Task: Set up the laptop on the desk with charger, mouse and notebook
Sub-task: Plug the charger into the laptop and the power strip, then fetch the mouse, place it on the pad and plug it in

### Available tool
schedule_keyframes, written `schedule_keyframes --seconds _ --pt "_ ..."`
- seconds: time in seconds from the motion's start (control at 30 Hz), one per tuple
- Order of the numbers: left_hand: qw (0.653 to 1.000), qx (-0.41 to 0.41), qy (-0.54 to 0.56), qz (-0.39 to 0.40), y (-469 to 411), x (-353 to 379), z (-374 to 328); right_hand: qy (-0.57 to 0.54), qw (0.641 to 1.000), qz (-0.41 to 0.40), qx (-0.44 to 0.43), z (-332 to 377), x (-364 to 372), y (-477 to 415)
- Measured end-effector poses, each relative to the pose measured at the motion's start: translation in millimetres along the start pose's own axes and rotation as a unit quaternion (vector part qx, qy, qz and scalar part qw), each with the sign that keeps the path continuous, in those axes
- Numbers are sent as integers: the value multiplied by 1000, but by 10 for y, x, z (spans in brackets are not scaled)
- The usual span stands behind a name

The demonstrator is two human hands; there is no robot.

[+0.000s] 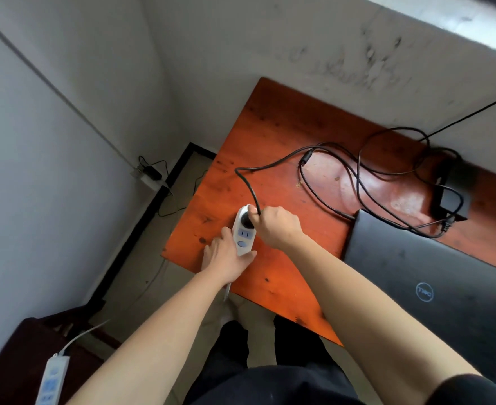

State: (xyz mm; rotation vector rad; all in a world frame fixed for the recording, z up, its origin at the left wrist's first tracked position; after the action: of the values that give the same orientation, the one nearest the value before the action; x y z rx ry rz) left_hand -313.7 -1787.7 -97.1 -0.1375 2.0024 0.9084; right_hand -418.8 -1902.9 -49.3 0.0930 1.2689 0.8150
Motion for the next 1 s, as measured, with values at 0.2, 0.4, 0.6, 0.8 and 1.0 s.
schedule_keyframes --seconds 0.2,0.4,0.6,0.8,1.0 --pt "989 52 -106 -87 -15 -84 126 -28 995 -87 -29 -47 -53 211" --pt "983 22 -163 -81 -93 -127 128 -36 985 -161 -46 -190 -203 343" --pt "988 -1 -143 -53 27 -324 47 -57 989 -135 23 -511 -387 650" --pt "961 66 -107 -247 358 -1135 -152 -6 973 -227 -28 -497 -708 899" --pt "911 17 -68 -407 1092 -1716 -236 12 936 -315 -155 -209 -1003 1037"
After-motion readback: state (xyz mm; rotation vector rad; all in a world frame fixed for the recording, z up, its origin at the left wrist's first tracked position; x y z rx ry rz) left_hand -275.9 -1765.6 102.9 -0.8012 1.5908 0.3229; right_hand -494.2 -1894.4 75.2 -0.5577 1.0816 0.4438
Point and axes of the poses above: each hand's wrist, its own y-axis away from the middle knuckle, its own x-axis out of the palm, z = x × y, the point moved 2 cm from there along -y, towards the middle knuckle, and after that the axes turned 6 degrees about -x, right-handed, at the moved point
